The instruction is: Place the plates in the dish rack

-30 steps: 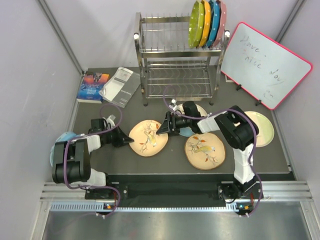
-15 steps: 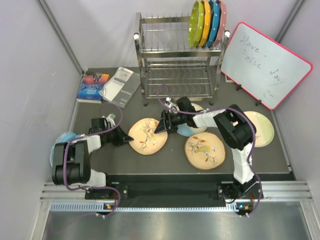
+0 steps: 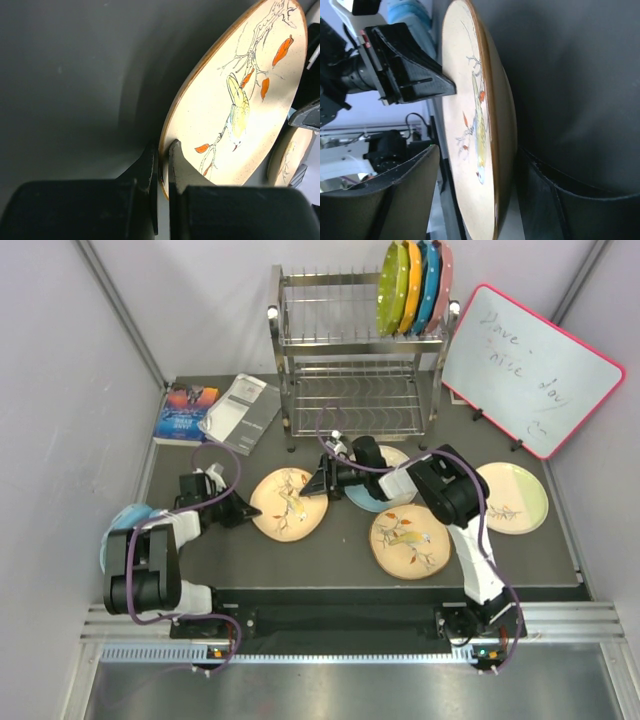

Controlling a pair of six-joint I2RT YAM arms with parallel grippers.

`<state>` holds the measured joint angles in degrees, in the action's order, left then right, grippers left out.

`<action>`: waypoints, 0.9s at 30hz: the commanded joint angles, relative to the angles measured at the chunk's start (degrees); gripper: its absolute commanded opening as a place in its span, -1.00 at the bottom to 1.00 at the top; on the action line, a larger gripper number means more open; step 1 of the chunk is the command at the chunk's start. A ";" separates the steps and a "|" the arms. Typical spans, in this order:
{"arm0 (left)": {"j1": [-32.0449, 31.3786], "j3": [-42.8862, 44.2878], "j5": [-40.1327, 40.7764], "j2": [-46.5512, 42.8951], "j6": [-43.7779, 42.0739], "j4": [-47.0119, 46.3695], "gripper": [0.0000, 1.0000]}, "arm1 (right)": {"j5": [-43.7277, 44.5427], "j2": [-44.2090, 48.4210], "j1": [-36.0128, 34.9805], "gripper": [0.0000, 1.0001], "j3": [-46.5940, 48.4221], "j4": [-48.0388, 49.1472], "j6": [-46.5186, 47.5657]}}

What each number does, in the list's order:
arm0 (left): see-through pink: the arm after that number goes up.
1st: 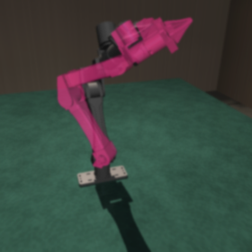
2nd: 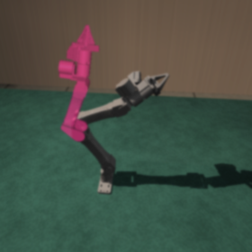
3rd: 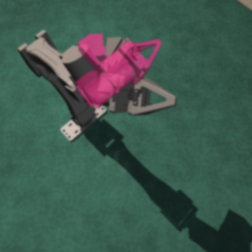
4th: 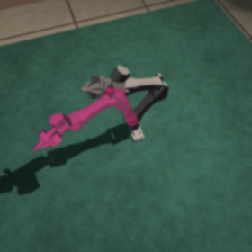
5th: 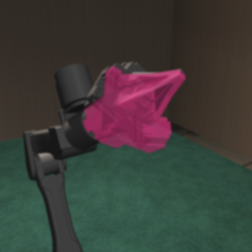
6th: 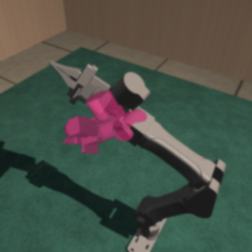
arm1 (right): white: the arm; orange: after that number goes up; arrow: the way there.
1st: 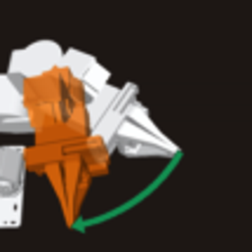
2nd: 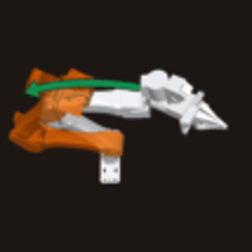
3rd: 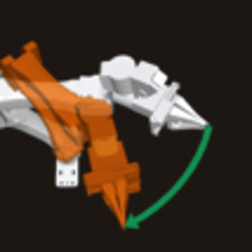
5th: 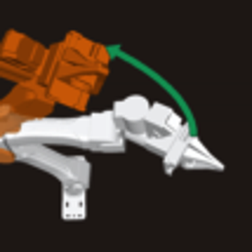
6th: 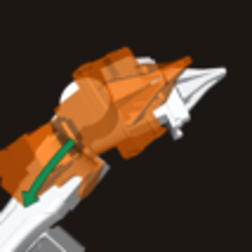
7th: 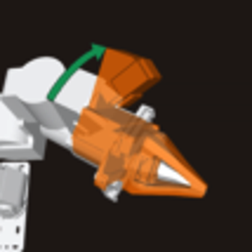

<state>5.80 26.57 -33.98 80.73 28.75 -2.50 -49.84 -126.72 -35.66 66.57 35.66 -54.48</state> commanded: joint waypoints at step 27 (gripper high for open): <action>-7.65 7.09 0.49 -1.71 -10.91 9.79 -0.49 | -4.39 25.02 -11.10 -1.00 5.33 -42.76 41.02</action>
<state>0.32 28.71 -36.16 79.88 22.33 4.25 -45.74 -113.25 -40.51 68.10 -5.56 -22.83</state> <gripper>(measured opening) 0.277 0.440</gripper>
